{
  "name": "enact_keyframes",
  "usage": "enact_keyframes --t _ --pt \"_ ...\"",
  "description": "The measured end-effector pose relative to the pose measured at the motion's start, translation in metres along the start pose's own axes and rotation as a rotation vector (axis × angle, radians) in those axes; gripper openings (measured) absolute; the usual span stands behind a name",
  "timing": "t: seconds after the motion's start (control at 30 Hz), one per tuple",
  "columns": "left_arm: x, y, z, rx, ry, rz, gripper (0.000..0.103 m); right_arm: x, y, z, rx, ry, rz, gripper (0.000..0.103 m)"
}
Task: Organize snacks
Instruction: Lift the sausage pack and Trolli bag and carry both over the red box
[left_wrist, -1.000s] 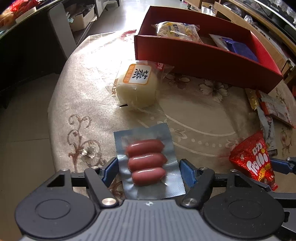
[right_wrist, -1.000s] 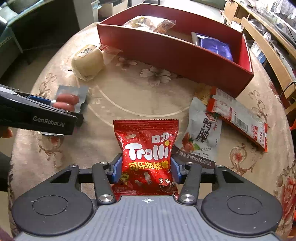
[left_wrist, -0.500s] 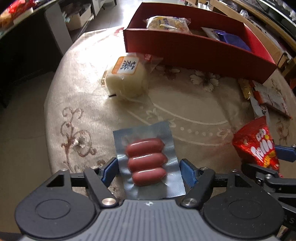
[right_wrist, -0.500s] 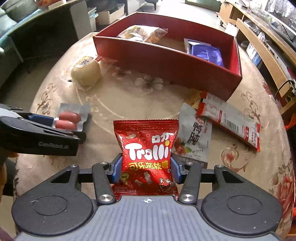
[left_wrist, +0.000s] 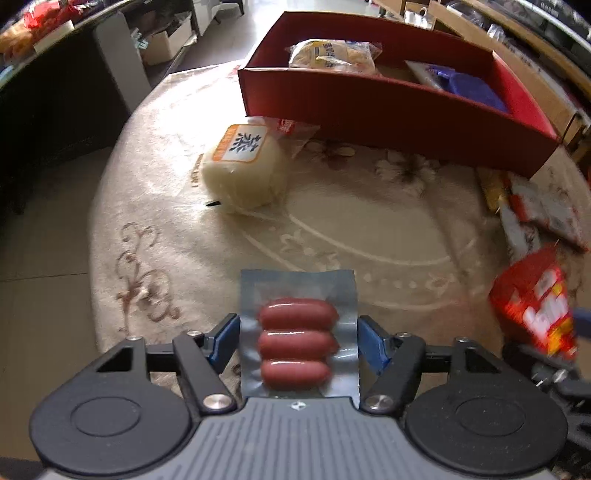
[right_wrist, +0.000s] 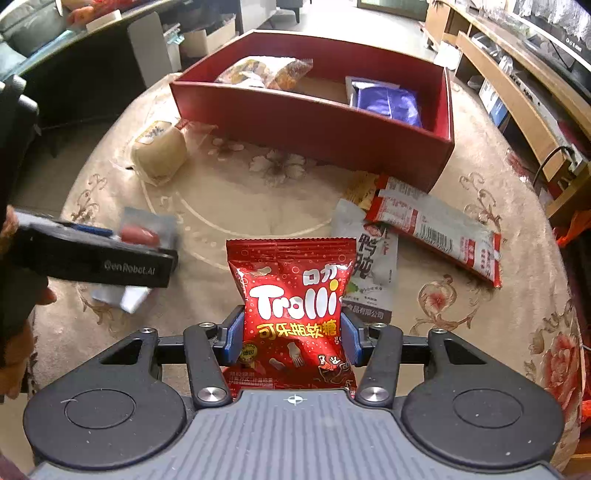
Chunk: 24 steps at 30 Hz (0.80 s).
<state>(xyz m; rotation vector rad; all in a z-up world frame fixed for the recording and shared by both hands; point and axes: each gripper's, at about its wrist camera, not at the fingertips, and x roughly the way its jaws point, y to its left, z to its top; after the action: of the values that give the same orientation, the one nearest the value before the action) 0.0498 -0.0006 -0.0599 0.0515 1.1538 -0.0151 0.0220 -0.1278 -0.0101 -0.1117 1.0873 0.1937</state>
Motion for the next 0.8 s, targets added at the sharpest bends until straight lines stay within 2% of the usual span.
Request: enact_keyframes --t 0.13,0.3,0.57,0.8 --pt "-0.008 0.004 -0.004 -0.011 0.007 0.026 0.066 -0.011 0.000 0.004 -0.002 -0.034 -0.004 0.060" --pt "-0.023 0.006 0.007 -0.007 -0.027 -0.019 0.066 -0.018 -0.003 0.012 0.021 -0.072 -0.006 0.060" --pt "-0.034 0.008 0.032 -0.020 -0.076 -0.105 0.066 -0.007 -0.011 0.028 0.062 -0.068 -0.027 0.060" --pt "-0.049 0.004 0.062 0.000 -0.150 -0.118 0.066 -0.008 -0.019 0.047 0.095 -0.107 -0.043 0.060"
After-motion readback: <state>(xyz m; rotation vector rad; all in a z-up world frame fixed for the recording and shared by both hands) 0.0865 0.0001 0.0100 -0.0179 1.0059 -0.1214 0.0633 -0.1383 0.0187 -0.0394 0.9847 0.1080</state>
